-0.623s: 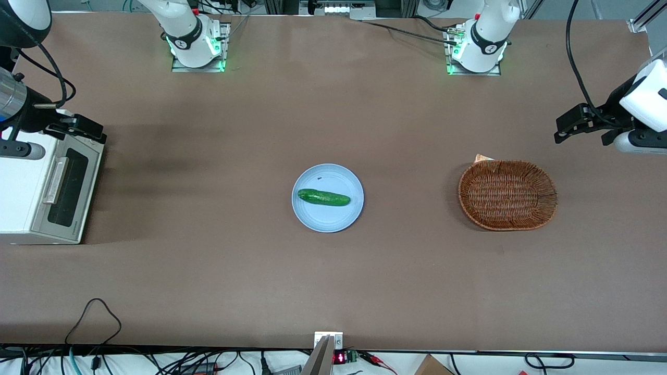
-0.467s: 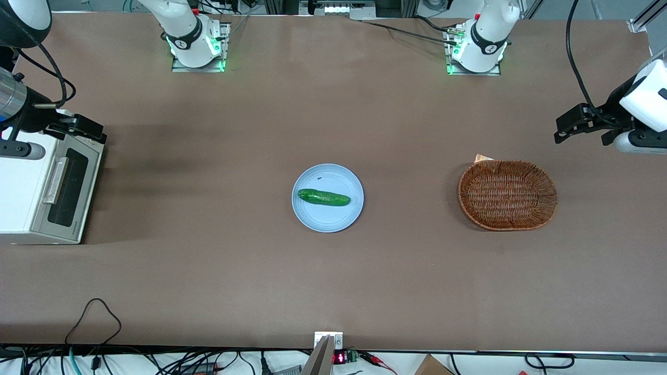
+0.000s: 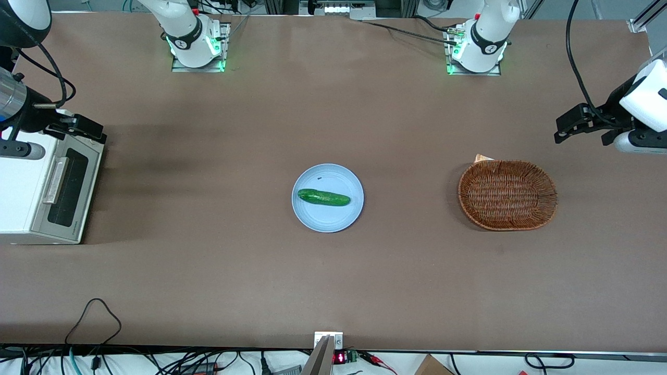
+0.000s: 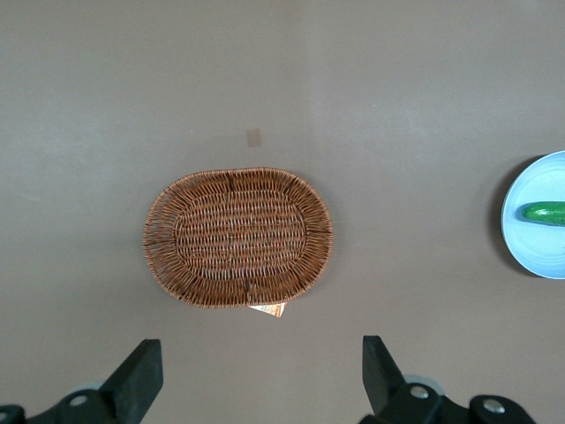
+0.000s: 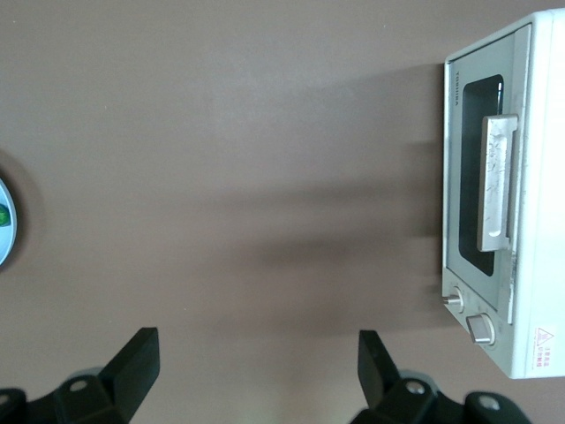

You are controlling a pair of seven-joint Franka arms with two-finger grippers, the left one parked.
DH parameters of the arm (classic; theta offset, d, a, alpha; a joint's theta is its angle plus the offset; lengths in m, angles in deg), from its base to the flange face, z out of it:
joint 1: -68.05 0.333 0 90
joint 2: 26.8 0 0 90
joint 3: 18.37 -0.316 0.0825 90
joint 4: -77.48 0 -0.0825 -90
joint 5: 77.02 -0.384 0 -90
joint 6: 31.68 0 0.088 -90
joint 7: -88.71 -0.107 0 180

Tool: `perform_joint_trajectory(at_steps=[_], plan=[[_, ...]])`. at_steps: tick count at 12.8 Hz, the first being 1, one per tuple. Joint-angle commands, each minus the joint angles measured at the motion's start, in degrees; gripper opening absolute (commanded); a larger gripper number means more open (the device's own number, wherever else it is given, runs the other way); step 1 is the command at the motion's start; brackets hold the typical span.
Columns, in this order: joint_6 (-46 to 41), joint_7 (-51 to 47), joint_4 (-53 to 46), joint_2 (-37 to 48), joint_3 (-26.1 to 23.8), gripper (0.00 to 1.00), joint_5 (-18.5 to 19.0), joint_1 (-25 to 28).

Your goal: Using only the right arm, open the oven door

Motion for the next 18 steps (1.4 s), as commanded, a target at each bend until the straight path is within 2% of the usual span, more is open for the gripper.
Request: perform_joint_trajectory(at_steps=[1, 7, 8, 9, 11, 15, 18], plan=[[-1.13, -0.12, -1.48, -0.76, -0.28, 1.0, -0.98, -0.26], [-2.01, -0.47, -1.48, -1.29, -0.19, 1.0, -0.89, -0.35], [-2.01, -0.82, -1.48, -1.64, -0.19, 0.96, -0.89, -0.26], [-2.1, -0.21, -1.65, -1.81, -0.19, 0.62, -0.89, -0.35], [-6.02, -0.3, -2.17, -1.82, -0.1, 0.16, -0.72, -0.61], [-7.02, -0.3, -2.88, -2.34, -0.1, 0.06, -0.01, -0.61], [-7.98, -0.47, -2.88, -2.43, -0.1, 0.05, 0.42, -0.7]])
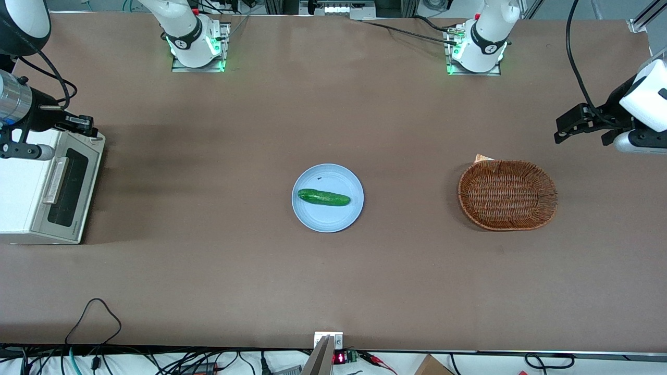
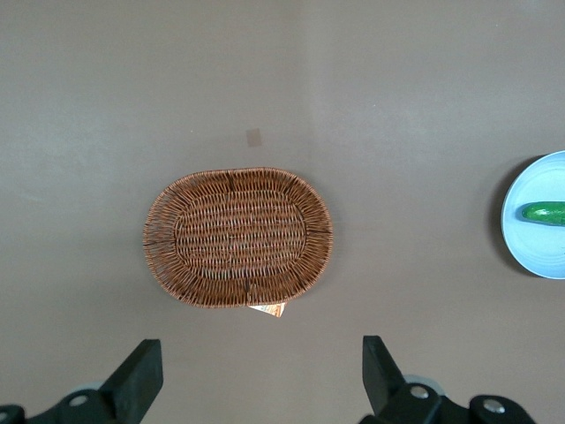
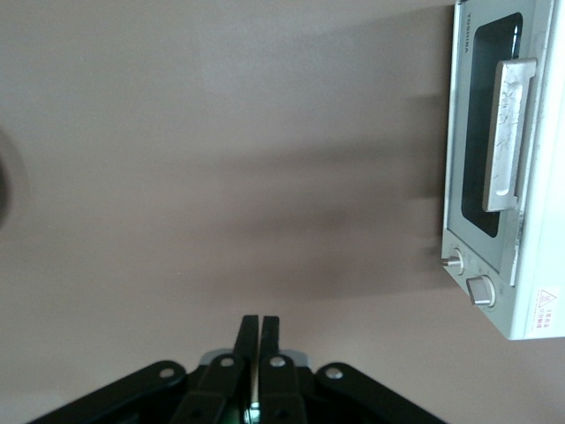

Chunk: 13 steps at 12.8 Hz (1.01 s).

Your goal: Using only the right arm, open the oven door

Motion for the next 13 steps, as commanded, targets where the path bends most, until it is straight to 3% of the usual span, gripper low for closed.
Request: perform_joint_trajectory(at_steps=[1, 2, 4, 6, 8, 9, 11, 13], plan=[[-2.86, -0.44, -1.81, -0.88, -0.17, 0.05, 2.7, -0.29], [-3.92, -1.31, -1.9, -0.88, -0.26, 0.05, 7.25, 0.06], [-4.8, -4.29, -1.46, -2.1, -0.52, 0.05, 12.54, 0.41], [-6.29, -9.47, -1.55, -5.17, -0.61, 0.05, 23.06, 2.6], [-7.87, -9.67, -1.64, -7.98, -0.61, 0.05, 30.47, 4.19], [-9.27, -10.02, -1.72, -9.48, -0.61, 0.05, 33.2, 4.54], [-9.46, -10.02, -1.9, -11.85, -0.61, 0.02, 34.8, 5.07], [-9.29, -10.54, -1.81, -13.44, -0.61, 0.02, 40.13, 5.6]])
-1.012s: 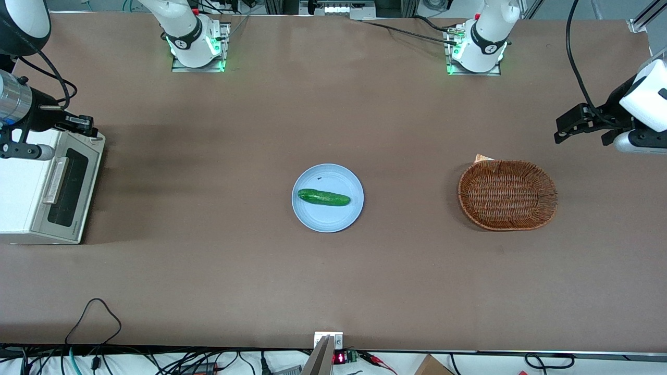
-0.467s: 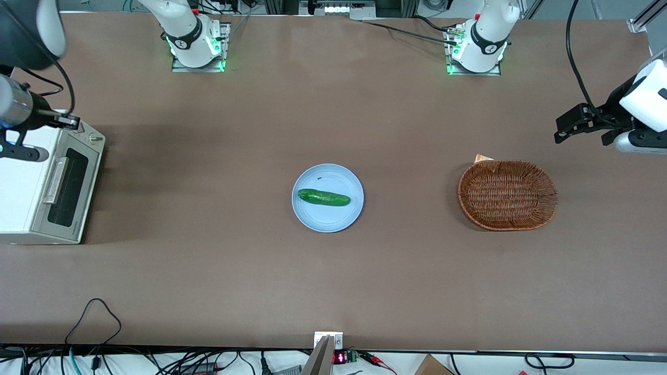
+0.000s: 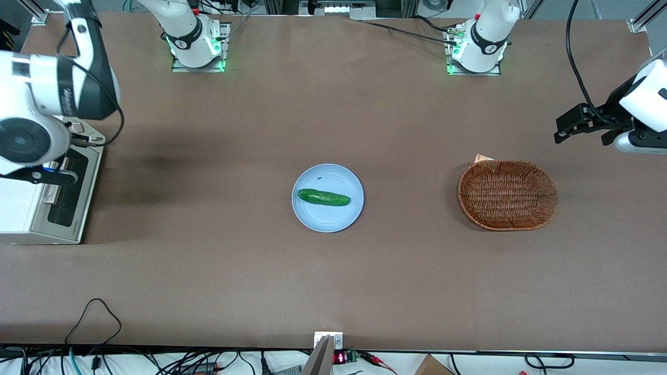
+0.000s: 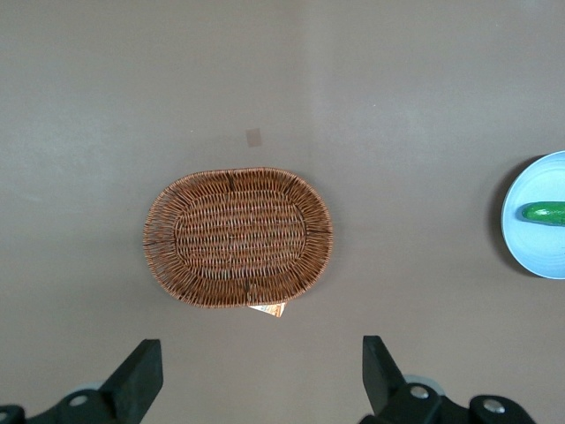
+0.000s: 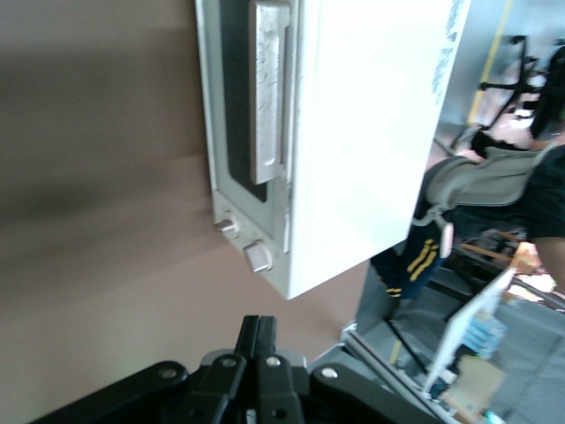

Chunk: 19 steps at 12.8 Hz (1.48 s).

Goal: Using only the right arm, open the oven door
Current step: 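Move the right gripper down to the toaster oven's silver door handle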

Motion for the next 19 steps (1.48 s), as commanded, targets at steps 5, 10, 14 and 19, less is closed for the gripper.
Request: perform_joint_trajectory(at_steps=[5, 10, 14, 19], plan=[[1.16, -14.58, -1.39, -9.2, 0.12, 0.03, 15.92, 0.21], [5.39, -25.78, -1.22, -14.75, 0.29, 0.03, 21.62, 0.03], [7.76, -27.26, -1.22, -15.98, 0.38, 0.03, 22.77, -0.93], [9.61, -30.09, -1.13, -17.12, 0.38, 0.03, 23.21, -1.55]])
